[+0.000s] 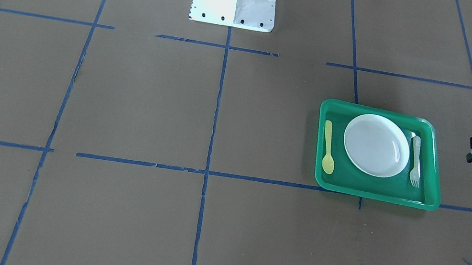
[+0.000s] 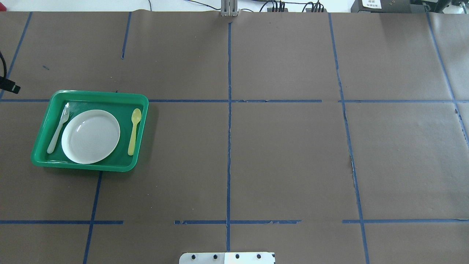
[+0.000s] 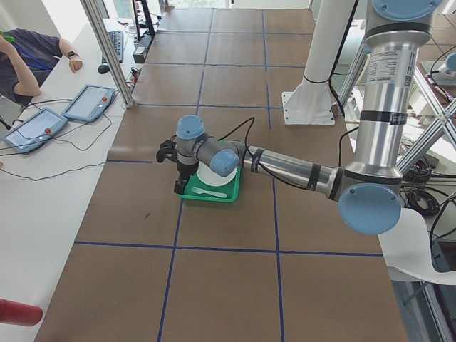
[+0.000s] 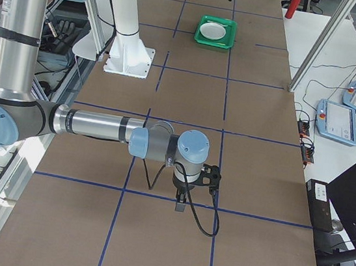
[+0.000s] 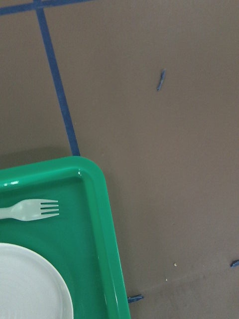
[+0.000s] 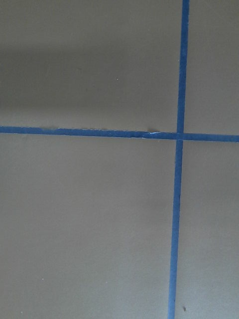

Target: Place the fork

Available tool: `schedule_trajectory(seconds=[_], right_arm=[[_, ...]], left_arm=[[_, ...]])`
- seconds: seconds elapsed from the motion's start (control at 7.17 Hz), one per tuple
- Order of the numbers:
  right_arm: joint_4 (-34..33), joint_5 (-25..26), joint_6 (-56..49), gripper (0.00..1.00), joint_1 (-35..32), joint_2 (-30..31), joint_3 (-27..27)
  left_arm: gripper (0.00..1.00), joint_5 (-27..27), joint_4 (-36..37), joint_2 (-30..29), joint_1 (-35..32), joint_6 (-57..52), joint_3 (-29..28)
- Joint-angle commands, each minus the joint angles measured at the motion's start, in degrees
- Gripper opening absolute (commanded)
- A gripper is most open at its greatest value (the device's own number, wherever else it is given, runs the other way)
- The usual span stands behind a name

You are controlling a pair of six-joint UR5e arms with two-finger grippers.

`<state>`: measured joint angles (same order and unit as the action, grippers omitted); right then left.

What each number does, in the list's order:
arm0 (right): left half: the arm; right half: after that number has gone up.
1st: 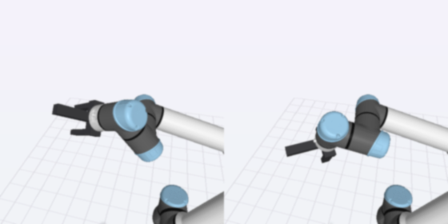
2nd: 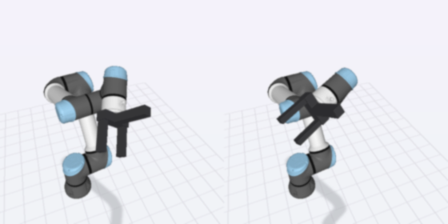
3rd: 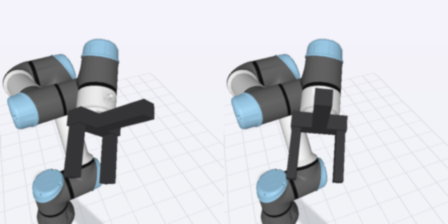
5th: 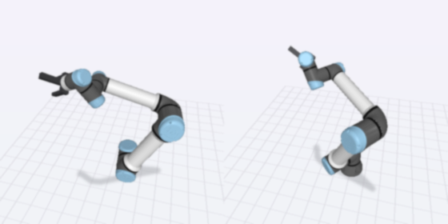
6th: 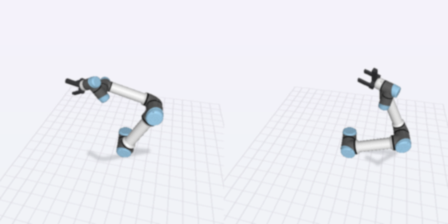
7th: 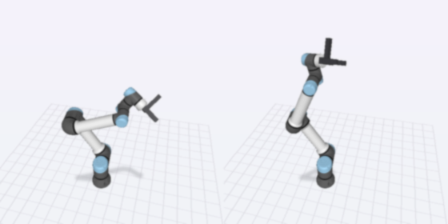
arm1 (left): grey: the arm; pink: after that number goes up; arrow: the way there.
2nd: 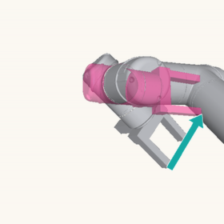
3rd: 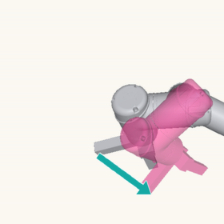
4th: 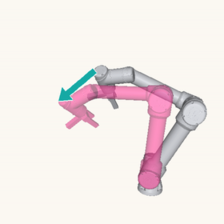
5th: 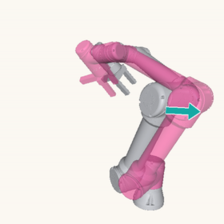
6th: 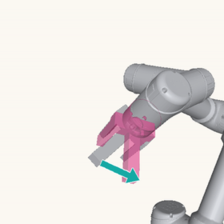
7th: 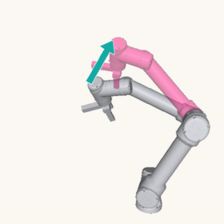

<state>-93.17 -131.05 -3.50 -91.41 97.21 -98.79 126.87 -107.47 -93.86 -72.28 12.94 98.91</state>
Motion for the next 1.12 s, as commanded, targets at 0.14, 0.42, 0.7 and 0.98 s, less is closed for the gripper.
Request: schedule_trajectory(seconds=[0.14, 0.42, 0.7, 0.98], right_arm=[[0.0, 0.0, 0.0, 1.0, 0.0, 0.0, 0.0], [0.0, 0.0, 0.1, 1.0, 0.0, 0.0, 0.0], [0.0, 0.0, 0.0, 1.0, 0.0, 0.0, 0.0], [0.0, 0.0, 0.1, 1.0, 0.0, 0.0, 0.0]], left_arm=[[1.0, 0.4, 11.2, 0.6, -13.6, -29.9, -2.5], [1.0, 4.3, 20.3, 0.7, -17.0, -27.0, -6.2], [1.0, 9.7, 19.4, 3.3, -17.0, -21.7, -7.9], [1.0, 9.8, 19.6, 3.6, -17.2, -21.6, -7.6]])
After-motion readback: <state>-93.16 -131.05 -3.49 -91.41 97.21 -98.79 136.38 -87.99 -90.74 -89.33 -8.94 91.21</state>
